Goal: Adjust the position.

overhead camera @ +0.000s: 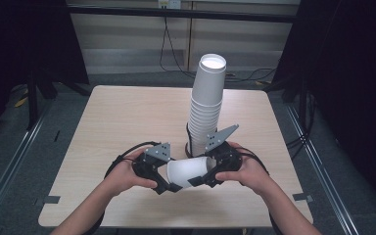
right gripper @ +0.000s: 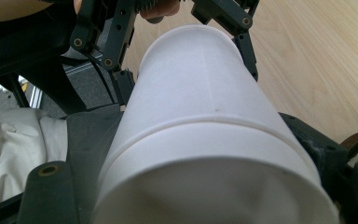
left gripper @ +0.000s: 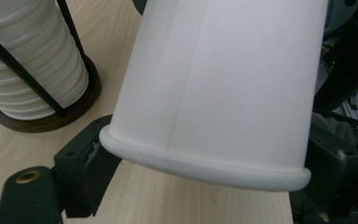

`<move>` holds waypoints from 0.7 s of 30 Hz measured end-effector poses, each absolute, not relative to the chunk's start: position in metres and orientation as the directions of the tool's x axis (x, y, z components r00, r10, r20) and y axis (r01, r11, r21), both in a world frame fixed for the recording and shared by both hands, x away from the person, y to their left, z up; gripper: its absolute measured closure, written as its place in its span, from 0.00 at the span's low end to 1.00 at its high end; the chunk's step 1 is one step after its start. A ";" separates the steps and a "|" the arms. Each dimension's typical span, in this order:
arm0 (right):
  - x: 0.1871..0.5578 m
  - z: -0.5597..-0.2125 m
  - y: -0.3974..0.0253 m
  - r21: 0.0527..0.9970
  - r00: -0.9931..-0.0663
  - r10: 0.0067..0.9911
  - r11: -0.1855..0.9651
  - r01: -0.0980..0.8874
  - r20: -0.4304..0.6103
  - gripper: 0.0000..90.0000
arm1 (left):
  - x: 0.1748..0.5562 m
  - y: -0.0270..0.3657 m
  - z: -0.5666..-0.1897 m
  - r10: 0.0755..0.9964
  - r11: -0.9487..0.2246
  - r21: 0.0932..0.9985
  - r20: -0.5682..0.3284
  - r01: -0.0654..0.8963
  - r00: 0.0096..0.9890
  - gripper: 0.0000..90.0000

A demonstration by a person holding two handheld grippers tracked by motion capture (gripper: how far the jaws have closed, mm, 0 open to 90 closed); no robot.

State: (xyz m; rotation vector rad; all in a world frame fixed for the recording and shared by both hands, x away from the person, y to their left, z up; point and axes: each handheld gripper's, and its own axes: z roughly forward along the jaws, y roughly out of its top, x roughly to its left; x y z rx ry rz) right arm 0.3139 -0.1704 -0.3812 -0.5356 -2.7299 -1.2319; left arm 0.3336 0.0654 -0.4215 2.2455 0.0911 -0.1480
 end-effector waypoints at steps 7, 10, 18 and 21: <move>0.313 -0.382 -0.172 0.716 -0.927 0.284 0.592 0.370 0.244 0.24 | 0.334 0.066 -0.420 0.020 -0.630 0.768 -0.129 0.113 0.991 0.17; 0.313 -0.382 -0.174 0.719 -0.928 0.295 0.592 0.366 0.229 0.18 | 0.334 0.067 -0.420 0.023 -0.649 0.754 -0.122 0.107 0.992 0.17; 0.310 -0.378 -0.169 0.649 -0.950 0.278 0.699 0.300 0.140 0.15 | 0.333 0.064 -0.415 0.041 -0.707 0.701 -0.101 0.101 0.994 0.17; 0.309 -0.375 -0.166 0.606 -0.954 0.281 0.743 0.285 0.104 0.15 | 0.334 0.063 -0.413 0.038 -0.720 0.687 -0.096 0.094 0.995 0.17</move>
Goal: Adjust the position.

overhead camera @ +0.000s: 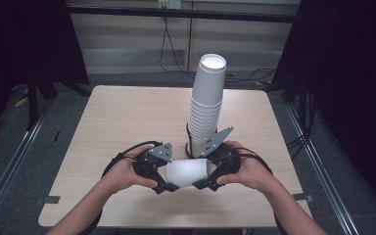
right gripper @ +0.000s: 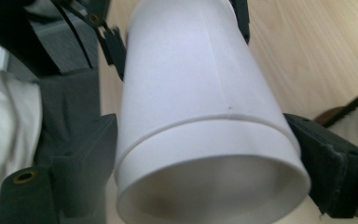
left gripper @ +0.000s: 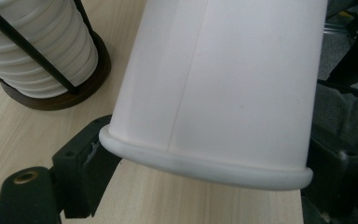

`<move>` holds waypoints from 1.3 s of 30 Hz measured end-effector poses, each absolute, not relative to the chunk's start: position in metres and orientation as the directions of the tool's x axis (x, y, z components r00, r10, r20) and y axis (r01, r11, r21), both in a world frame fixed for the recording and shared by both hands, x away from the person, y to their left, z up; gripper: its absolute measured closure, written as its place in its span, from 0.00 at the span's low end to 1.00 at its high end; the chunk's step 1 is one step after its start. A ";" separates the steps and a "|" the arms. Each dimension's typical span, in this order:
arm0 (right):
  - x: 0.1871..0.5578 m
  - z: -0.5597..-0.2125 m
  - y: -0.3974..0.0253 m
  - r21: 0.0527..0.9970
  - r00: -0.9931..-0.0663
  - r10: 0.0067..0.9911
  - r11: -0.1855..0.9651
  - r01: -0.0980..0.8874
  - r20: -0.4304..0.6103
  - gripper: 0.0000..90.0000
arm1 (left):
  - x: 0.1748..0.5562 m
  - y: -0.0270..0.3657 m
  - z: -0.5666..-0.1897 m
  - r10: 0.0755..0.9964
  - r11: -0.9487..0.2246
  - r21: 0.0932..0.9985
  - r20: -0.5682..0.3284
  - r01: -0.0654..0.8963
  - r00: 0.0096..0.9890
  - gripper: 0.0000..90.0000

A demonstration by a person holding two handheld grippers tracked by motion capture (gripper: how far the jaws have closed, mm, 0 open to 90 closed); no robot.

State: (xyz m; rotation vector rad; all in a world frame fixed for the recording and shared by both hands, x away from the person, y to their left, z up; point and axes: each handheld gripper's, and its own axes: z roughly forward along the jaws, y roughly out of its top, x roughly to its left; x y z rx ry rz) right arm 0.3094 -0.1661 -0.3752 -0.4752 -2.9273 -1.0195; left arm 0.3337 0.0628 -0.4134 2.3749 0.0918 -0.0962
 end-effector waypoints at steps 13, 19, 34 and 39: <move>0.308 -0.359 -0.149 0.472 -0.972 0.232 0.856 0.212 0.015 0.15 | 0.333 0.049 -0.403 0.039 -0.799 0.596 -0.081 0.080 0.996 0.16; 0.308 -0.359 -0.146 0.435 -0.975 0.221 0.876 0.206 0.017 0.16 | 0.333 0.046 -0.402 0.035 -0.815 0.575 -0.071 0.070 0.997 0.16; 0.308 -0.368 -0.136 0.368 -0.979 0.203 0.910 0.191 0.008 0.21 | 0.331 0.039 -0.404 0.034 -0.830 0.554 -0.071 0.068 0.997 0.16; 0.308 -0.373 -0.135 0.352 -0.980 0.198 0.917 0.187 0.007 0.24 | 0.332 0.039 -0.403 0.033 -0.829 0.555 -0.071 0.067 0.997 0.16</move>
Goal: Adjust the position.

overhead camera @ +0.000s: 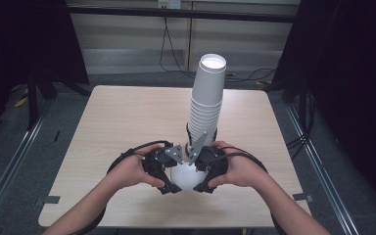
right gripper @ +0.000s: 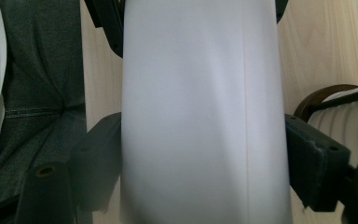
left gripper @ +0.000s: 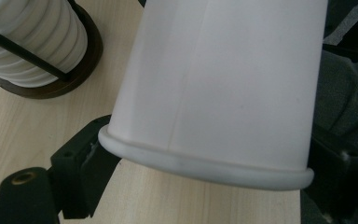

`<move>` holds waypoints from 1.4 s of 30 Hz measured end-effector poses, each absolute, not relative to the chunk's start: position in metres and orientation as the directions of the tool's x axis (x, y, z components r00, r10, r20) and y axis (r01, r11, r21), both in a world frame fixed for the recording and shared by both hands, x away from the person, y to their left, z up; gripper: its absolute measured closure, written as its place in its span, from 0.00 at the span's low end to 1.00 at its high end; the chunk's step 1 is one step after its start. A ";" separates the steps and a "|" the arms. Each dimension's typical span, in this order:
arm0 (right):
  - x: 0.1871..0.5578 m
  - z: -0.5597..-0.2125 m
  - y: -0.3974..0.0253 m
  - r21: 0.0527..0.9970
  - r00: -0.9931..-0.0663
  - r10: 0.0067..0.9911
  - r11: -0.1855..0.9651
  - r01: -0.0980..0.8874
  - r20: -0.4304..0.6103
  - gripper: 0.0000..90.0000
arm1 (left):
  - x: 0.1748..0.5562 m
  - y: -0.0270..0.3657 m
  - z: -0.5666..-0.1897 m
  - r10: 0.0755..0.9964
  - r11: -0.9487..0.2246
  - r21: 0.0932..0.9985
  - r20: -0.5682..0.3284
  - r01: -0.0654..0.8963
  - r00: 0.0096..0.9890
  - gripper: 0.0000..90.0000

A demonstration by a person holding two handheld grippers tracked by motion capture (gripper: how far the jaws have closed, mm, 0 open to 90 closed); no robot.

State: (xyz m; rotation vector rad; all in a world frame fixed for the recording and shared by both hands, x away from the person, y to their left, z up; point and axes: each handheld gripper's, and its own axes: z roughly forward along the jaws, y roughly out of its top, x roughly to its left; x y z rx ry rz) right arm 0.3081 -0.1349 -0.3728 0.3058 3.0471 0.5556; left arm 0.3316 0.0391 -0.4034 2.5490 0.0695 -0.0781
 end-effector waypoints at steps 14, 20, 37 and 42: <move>0.308 -0.380 -0.135 0.336 -0.984 0.181 0.926 0.174 0.012 0.25 | 0.331 0.038 -0.403 0.024 -0.839 0.540 -0.077 0.062 0.997 0.16; 0.308 -0.379 -0.134 0.340 -0.981 0.191 0.922 0.186 0.018 0.23 | 0.331 0.038 -0.403 0.027 -0.836 0.544 -0.078 0.065 0.997 0.16; 0.307 -0.378 -0.134 0.380 -0.979 0.201 0.904 0.195 0.024 0.26 | 0.332 0.047 -0.403 -0.028 -0.774 0.633 -0.058 0.015 0.998 0.12; 0.306 -0.377 -0.137 0.412 -0.977 0.212 0.889 0.202 0.021 0.26 | 0.334 0.051 -0.401 -0.027 -0.751 0.661 -0.049 0.012 0.998 0.10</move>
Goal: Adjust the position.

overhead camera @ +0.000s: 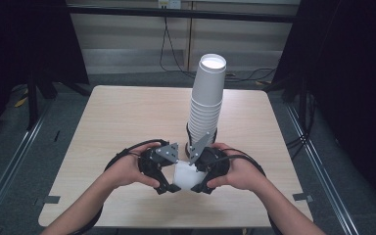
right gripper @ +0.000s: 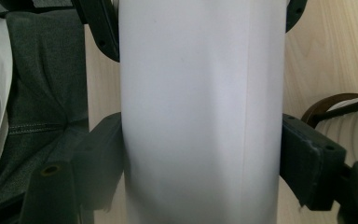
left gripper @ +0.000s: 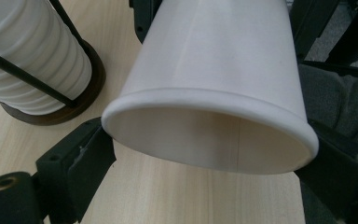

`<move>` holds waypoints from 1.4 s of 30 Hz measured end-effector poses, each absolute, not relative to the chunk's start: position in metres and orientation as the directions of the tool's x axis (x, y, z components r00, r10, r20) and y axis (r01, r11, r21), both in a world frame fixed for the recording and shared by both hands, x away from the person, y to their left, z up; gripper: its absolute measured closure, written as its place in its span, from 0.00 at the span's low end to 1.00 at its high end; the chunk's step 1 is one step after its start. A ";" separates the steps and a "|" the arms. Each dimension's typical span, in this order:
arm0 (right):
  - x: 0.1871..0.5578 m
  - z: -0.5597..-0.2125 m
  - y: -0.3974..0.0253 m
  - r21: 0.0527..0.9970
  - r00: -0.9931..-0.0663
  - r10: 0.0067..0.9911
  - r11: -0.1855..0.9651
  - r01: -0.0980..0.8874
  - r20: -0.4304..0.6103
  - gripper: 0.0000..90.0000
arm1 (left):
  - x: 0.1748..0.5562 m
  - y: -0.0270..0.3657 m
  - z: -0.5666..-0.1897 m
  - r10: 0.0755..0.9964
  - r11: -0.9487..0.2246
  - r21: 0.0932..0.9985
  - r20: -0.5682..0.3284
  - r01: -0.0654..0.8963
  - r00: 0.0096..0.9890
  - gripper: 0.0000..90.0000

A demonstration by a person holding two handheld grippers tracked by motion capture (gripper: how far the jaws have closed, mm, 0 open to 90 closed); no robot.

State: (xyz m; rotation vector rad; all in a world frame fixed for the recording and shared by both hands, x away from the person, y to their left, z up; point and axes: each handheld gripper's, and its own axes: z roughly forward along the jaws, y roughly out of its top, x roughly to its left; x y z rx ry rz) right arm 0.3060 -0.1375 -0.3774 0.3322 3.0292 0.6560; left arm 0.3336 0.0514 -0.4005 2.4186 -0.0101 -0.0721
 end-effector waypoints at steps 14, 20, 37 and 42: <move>0.307 -0.376 -0.153 0.483 -0.971 0.236 0.845 0.230 0.050 0.25 | 0.338 0.061 -0.395 -0.005 -0.694 0.718 -0.075 0.050 0.997 0.08; 0.309 -0.377 -0.159 0.528 -0.968 0.244 0.817 0.234 0.052 0.25 | 0.341 0.065 -0.397 0.005 -0.674 0.735 -0.092 0.071 0.996 0.08; 0.310 -0.373 -0.160 0.605 -0.967 0.246 0.761 0.234 0.066 0.24 | 0.345 0.066 -0.405 0.023 -0.596 0.791 -0.150 0.135 0.988 0.02; 0.309 -0.374 -0.159 0.616 -0.971 0.231 0.756 0.222 0.066 0.24 | 0.345 0.067 -0.407 0.015 -0.586 0.798 -0.164 0.141 0.986 0.00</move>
